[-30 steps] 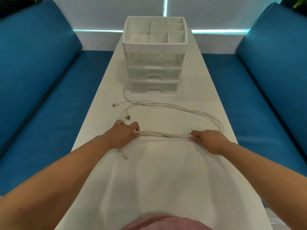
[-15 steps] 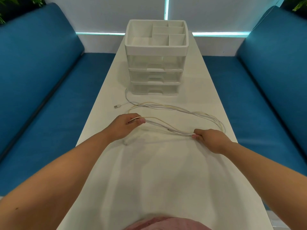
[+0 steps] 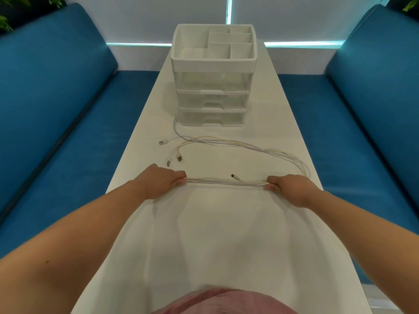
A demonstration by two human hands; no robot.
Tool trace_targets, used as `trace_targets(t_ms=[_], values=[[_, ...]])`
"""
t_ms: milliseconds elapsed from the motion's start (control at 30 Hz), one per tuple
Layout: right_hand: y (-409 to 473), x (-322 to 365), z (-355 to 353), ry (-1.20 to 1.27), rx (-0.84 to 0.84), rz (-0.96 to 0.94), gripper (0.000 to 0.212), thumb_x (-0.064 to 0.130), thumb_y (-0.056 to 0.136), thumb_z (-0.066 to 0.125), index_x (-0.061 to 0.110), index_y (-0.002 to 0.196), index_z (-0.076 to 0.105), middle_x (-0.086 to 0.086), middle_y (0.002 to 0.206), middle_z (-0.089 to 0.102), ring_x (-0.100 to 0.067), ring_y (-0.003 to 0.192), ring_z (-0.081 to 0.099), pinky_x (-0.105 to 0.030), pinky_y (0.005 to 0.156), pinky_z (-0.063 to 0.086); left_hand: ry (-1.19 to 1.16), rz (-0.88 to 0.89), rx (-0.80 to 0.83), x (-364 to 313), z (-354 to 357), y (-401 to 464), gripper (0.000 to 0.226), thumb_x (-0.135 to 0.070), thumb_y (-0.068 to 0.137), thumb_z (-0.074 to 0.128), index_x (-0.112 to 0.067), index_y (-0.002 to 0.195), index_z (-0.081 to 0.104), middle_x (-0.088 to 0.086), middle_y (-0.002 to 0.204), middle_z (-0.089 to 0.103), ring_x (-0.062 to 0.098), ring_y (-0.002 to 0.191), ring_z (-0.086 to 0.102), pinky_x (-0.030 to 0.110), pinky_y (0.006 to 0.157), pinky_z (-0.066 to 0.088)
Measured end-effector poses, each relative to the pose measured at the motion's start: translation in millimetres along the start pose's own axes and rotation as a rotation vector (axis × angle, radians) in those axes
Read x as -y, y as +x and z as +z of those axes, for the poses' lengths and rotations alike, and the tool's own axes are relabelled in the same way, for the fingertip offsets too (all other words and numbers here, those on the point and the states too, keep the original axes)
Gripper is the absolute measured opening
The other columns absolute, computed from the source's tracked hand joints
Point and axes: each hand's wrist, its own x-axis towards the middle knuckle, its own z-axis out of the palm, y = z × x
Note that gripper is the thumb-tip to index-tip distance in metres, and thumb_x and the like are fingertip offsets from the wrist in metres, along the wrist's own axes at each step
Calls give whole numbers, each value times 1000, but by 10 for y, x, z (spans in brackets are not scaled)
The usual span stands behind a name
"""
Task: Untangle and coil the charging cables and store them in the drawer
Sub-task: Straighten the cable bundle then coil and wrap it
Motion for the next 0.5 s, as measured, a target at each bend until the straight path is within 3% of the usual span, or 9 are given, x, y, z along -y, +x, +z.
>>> trace_targets(t_ms=[300,500], values=[[2,36,42,-7,-21,11,31,51,101,25,28,85,39,5,66,46,-23,69,48,-34,59,35,-94,-149,-31,116,-53,-18,43,-58,99,28,-27,72,41,-2,74,55,18,72,53,35,70,44],[13,33,46,0,-1,43,34,53,100,23,27,89,42,0,73,54,-24,72,52,-36,64,41,-307,-43,-69,199,-44,-35,37,-52,100,28,-27,97,55,-4,93,57,16,87,56,36,85,46]])
